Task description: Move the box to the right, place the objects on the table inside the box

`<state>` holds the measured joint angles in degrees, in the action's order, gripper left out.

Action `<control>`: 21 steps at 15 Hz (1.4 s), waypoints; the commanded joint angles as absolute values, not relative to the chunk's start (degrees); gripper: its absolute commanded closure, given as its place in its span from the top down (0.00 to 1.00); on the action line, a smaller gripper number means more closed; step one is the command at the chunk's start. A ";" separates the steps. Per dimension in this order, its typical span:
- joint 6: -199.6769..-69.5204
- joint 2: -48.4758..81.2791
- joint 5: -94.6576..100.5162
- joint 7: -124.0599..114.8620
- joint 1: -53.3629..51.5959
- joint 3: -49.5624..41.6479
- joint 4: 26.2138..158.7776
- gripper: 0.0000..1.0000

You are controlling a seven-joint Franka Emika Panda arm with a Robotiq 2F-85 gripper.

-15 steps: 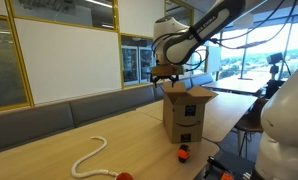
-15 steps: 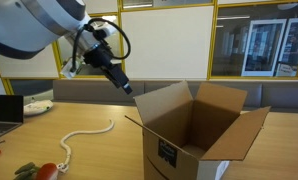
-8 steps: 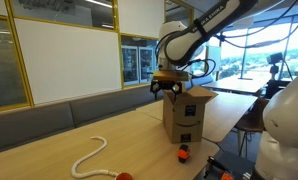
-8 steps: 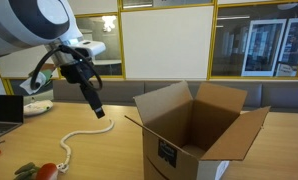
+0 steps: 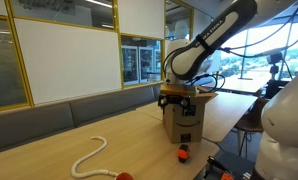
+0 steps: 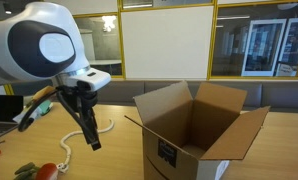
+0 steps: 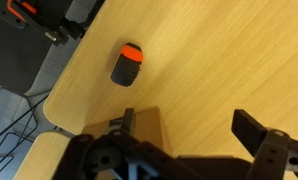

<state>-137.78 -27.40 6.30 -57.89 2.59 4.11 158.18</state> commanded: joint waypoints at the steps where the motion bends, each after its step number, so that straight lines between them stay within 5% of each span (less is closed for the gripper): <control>1: -143.46 -23.57 5.03 -58.88 5.46 5.13 158.23 1.00; 21: -148.55 -10.15 6.84 -74.25 7.07 6.23 158.25 1.00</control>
<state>-146.62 -12.43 6.22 -72.05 6.76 6.92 158.28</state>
